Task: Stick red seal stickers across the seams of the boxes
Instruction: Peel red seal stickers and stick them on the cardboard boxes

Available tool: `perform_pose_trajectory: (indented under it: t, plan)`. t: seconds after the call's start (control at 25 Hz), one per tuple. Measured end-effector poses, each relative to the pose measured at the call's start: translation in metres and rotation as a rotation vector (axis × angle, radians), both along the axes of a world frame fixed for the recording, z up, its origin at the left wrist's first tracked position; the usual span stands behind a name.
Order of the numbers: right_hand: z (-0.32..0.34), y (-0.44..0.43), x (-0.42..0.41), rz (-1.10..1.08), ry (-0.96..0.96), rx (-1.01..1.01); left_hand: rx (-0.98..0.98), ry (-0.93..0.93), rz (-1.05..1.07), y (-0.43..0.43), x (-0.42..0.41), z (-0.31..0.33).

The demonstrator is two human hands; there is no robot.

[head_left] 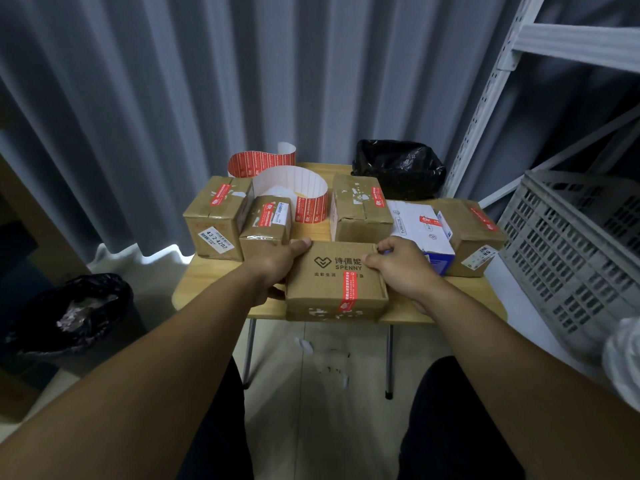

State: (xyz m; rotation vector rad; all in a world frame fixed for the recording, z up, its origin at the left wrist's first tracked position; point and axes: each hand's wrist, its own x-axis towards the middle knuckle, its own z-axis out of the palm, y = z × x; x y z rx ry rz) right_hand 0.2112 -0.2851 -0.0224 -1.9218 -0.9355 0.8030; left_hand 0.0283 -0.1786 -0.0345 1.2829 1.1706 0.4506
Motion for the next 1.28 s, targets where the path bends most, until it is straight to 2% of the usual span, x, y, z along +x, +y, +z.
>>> perform_pose_trajectory:
  t: [0.28,0.48,0.6,0.76,0.96,1.28]
  plan:
    - [-0.013,0.012,0.005,0.006,-0.096,-0.029,0.027,0.016,0.057,0.011,0.013,-0.015]
    - [-0.003,0.015,-0.001,0.006,-0.419,0.008,0.027,0.09,-0.021,0.011,0.013,-0.015]
    - [0.009,0.016,-0.006,0.118,-0.315,-0.119,0.033,0.095,-0.034,0.008,0.013,-0.013]
    - [0.015,0.016,-0.01,0.103,-0.174,-0.188,0.033,0.09,-0.04,0.006,0.013,-0.012]
    - [0.015,0.02,-0.011,0.09,-0.126,-0.203,0.043,0.087,-0.049,0.006,0.013,-0.011]
    - [0.015,0.013,-0.011,0.216,-0.154,-0.162,0.037,0.087,-0.048,0.007,0.012,-0.012]
